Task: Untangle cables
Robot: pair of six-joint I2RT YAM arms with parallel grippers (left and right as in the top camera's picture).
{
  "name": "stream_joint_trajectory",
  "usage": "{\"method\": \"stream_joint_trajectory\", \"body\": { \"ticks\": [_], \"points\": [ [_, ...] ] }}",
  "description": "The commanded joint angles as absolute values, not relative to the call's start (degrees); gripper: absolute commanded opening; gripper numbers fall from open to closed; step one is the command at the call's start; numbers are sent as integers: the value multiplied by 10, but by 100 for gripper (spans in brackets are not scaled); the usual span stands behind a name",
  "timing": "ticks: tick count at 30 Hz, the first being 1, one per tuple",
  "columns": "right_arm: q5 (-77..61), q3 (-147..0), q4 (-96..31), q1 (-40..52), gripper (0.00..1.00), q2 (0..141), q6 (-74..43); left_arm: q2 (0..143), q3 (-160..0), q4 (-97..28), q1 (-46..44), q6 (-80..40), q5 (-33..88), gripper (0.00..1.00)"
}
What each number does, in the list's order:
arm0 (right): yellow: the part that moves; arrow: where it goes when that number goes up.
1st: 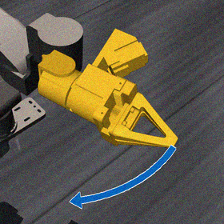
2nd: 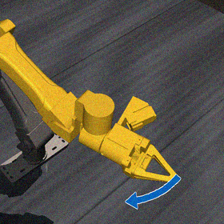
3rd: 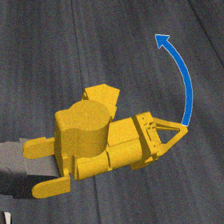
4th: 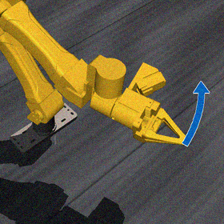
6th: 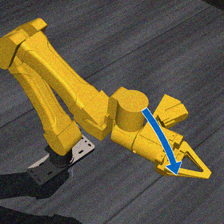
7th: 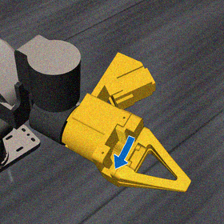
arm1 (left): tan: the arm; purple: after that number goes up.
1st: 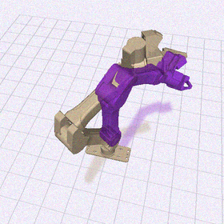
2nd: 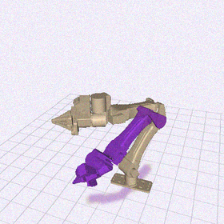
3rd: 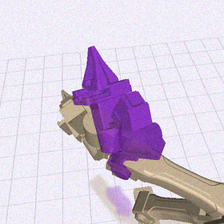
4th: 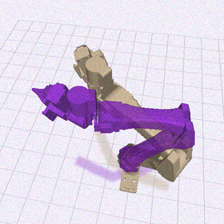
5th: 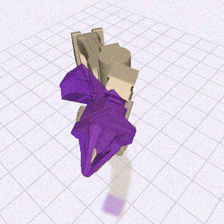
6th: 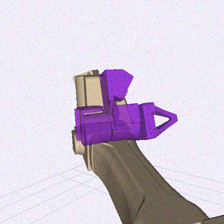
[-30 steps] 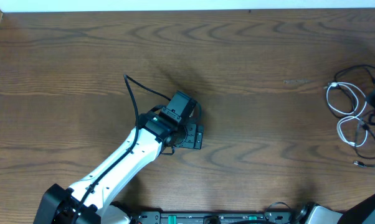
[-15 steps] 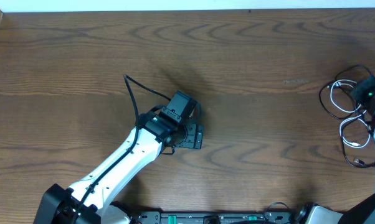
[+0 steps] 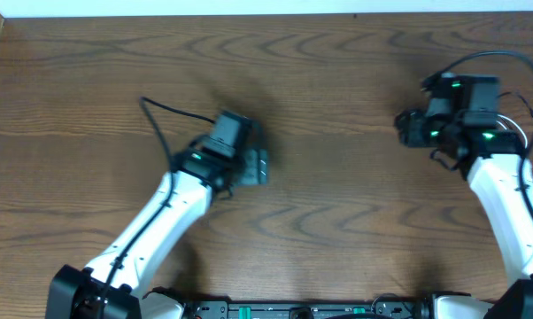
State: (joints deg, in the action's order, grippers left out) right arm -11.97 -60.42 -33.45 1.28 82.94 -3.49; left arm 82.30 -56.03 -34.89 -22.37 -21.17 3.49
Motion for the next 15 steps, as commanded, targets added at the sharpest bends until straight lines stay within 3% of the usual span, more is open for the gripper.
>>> {"method": "stream_joint_trajectory", "body": {
  "ticks": [1, 4, 6, 15],
  "points": [
    [-58, -606, -366, 45, 63, 846, -5, 818, -591, -382, -160, -213, 27, 86],
    [-56, -606, -423, 61, 87, 855, -6, 819, -592, -439, -105, -213, 65, 86],
    [-65, -606, -471, 63, 98, 855, -17, 819, -592, -484, -77, -213, 86, 86],
    [-68, -592, -596, 64, 99, 828, -68, 783, -581, -617, -40, -191, 99, 86]
  ]
}}
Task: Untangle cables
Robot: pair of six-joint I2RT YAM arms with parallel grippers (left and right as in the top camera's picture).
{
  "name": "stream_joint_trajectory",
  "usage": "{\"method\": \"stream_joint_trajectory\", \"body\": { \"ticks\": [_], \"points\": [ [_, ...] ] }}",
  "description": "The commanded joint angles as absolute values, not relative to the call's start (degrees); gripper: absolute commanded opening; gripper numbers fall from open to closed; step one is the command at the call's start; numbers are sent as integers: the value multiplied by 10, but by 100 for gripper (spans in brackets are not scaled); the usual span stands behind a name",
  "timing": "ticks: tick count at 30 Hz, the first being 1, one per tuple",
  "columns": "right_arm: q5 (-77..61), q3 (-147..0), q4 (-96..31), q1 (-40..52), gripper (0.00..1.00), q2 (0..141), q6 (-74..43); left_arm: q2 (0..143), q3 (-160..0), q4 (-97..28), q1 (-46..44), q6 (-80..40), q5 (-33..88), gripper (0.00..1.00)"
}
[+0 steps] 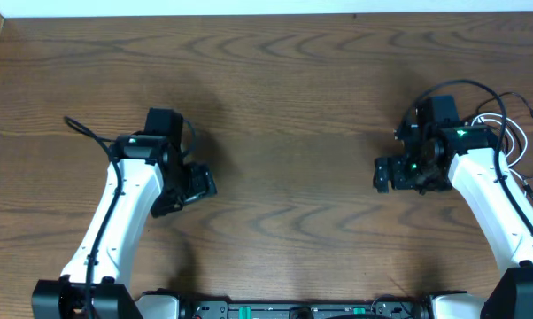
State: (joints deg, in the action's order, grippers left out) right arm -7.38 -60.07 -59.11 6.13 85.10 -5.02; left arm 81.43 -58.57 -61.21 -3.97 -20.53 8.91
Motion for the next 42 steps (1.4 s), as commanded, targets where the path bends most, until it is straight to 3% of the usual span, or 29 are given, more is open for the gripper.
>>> {"method": "stream_joint_trajectory", "body": {
  "ticks": [1, 19, 42],
  "points": [
    [-68, -585, -595, 64, 99, 815, -68, 768, -576, -616, -41, -190, 99, 86],
    [-64, -370, -447, 70, 99, 276, -62, 237, -430, -524, -41, -151, 95, 86],
    [-63, -370, -622, 70, 99, 232, -62, 190, -430, -539, -41, -151, 95, 86]
  ]
}}
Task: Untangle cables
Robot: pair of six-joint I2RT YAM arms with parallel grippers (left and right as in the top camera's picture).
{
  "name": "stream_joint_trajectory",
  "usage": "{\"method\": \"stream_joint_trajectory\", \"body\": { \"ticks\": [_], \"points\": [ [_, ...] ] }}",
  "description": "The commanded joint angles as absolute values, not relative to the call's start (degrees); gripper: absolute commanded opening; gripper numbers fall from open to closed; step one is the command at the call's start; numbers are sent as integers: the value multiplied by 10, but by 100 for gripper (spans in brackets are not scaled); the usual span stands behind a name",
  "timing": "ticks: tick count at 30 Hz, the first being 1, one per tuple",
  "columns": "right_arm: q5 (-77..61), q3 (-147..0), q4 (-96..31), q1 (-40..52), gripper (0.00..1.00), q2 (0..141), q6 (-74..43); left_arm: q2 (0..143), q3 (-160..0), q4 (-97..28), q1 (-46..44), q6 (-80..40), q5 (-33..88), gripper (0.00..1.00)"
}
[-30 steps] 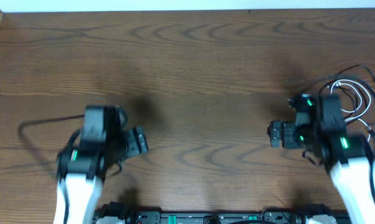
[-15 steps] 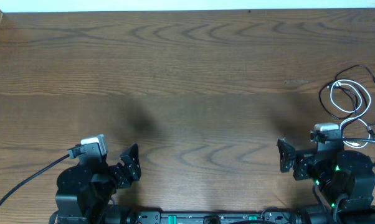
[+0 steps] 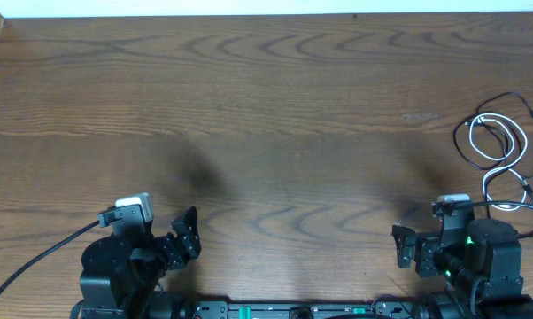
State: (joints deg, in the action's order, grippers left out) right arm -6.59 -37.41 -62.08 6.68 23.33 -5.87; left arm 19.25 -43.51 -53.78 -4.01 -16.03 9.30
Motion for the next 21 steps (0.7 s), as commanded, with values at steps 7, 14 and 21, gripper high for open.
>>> {"method": "stream_joint_trajectory", "body": {
  "ticks": [7, 14, 21],
  "points": [
    [-60, -369, -622, 70, 99, 219, -61, 190, -430, -539, -41, -151, 95, 86],
    [-4, -368, -619, 70, 99, 118, -61, 190, -430, -539, -41, -151, 95, 86],
    [-4, -325, -502, 70, 99, 15, 39, 190, -430, -539, -41, -151, 95, 86]
  ]
}}
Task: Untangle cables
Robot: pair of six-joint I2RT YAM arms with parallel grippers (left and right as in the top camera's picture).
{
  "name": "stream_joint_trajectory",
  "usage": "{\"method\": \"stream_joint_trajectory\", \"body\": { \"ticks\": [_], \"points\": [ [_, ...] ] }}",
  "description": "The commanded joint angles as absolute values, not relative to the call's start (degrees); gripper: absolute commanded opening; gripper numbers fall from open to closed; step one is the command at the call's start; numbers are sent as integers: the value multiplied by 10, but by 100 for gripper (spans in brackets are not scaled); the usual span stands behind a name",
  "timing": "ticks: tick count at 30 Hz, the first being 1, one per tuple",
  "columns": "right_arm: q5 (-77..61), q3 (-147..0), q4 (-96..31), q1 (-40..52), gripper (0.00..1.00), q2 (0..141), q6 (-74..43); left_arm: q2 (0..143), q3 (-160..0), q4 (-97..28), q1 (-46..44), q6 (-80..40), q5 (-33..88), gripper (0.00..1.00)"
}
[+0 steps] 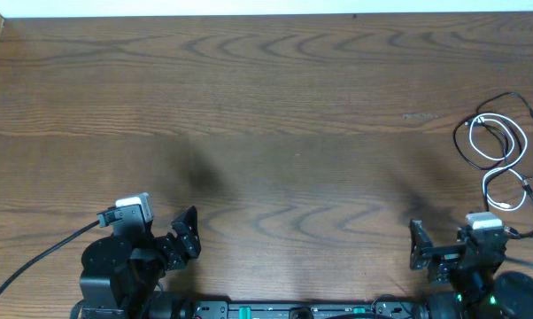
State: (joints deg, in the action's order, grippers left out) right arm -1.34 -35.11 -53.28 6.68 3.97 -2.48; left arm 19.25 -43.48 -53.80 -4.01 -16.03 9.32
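Note:
A tangle of thin white and black cables (495, 146) lies at the table's right edge, its loops overlapping and running down to a lower white loop (505, 193). My left gripper (189, 234) sits folded back at the front left, far from the cables; it looks open, with nothing between its fingers. The right gripper (419, 250) is at the front right, below and left of the cables, and it too looks open and empty.
The left arm's own black lead (36, 261) trails off to the front left corner. A wooden table (275, 115) fills the view, with a pale wall strip along its far edge.
The right arm has drawn further back toward the front edge and a little to the right. The left arm and the cables have not moved.
Both arms first reached over mid-table, the right one above the cables at the right edge. Half a second later both were somewhat nearer the front. By the last earlier moment they were folded at the front edge, leaving the looped cables uncovered, as now.

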Motion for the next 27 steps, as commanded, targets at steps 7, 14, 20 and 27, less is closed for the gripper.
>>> {"method": "stream_joint_trajectory", "body": {
  "ticks": [7, 14, 20, 27],
  "points": [
    [-14, -210, -265, 69, 99, 3, 95, 190, -430, -539, -41, -151, 95, 86],
    [-21, -70, -21, 69, 99, 3, 95, 190, -430, -539, -41, -151, 95, 86],
    [-18, -3, 94, 69, 99, 3, 96, 190, -430, -539, -41, -151, 95, 86],
    [-21, -3, -3, 69, 99, 3, 95, 190, -430, -539, -41, -151, 95, 86]
  ]
}}
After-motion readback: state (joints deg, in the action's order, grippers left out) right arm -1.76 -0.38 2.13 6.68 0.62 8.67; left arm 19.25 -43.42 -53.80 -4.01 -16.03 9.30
